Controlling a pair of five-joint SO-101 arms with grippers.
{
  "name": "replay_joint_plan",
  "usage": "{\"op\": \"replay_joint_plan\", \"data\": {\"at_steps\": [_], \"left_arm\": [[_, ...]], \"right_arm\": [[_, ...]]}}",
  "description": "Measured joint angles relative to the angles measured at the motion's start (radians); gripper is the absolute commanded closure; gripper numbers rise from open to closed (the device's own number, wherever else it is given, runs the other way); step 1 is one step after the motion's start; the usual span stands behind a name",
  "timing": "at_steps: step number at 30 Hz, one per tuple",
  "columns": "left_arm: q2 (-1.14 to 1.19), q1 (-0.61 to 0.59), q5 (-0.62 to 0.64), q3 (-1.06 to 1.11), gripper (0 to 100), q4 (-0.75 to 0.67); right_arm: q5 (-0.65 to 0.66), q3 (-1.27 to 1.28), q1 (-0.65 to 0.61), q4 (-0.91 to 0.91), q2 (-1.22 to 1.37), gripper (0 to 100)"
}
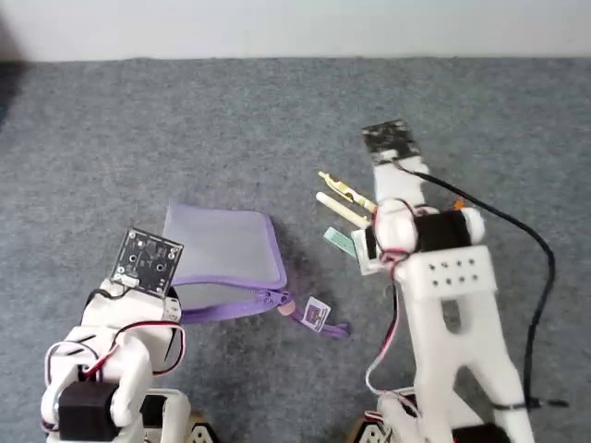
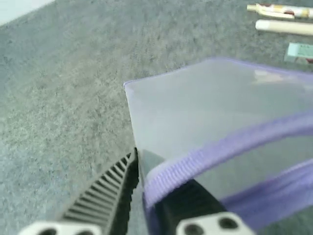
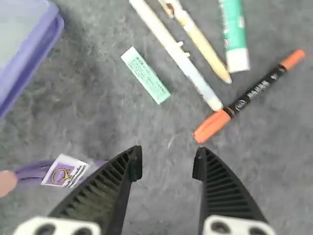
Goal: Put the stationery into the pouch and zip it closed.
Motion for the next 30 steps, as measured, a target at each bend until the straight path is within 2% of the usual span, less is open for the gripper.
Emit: {"op": "replay_joint_plan", "data": {"at_steps": [6,11,17,24,30], "left_arm": [[0.072,0.0,0.011,-0.094,99,0.071],[0.285,0.0,0.112,-0.261,99,0.106],[0.512,0.0,0.21,-0.431,99,0.107],[0.563,0.0,0.244,-0.459,99,0.107],[0.563,0.0,0.25,-0.459,99,0.107]], "right_arm": [[0.08,0.0,-0.084,-0.129,0.13,83.0],[0.092,0.0,-0.112,-0.206,0.235,82.9],[0.095,-0.072,-0.11,-0.215,0.368,82.9],[0.098,-0.242,-0.109,-0.215,0.598,82.9],[0.18,-0.39,-0.107,-0.175,0.783,82.9]]}}
